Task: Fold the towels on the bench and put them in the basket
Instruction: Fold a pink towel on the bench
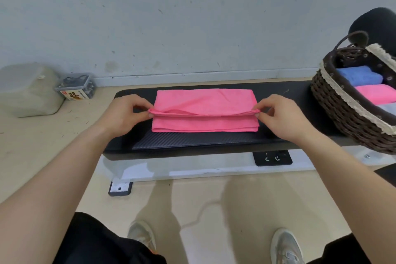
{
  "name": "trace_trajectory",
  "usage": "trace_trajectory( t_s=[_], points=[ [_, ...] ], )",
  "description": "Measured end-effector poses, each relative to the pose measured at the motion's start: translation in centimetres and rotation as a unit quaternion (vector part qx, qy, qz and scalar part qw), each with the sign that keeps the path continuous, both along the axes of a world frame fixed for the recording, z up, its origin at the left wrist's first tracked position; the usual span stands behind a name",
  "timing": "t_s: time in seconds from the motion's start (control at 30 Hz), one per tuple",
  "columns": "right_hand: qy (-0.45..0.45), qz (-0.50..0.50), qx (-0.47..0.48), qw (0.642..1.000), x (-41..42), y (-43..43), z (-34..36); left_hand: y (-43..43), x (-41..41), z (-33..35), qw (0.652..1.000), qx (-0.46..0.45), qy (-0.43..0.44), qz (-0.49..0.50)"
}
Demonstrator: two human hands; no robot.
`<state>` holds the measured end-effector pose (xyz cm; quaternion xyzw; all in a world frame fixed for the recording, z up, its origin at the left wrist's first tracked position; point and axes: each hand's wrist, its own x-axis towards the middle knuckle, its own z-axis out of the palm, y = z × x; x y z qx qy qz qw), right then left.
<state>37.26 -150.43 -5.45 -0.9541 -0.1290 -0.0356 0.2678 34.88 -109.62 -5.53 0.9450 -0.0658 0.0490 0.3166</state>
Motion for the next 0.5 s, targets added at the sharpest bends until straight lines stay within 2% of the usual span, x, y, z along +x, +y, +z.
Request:
trace_trajectory(
  t_s=[0.2, 0.3, 0.5],
  points=[
    [-0.034, -0.008, -0.086, 0.996, -1.6, -0.2, 0.3, 0.0, -1.0, 0.2, 0.999, 0.036, -0.023, -0.014],
    [-0.066, 0.001, -0.112, 0.991, -2.1, -0.3, 0.6, 0.1, -1.3, 0.4, 0.995, 0.093, -0.032, -0.032],
    [-0.019, 0.032, -0.171, 0.985, -2.9, -0.1, -0.1, -0.8, -1.5, 0.7, 0.987, 0.147, 0.029, -0.062]
  ],
)
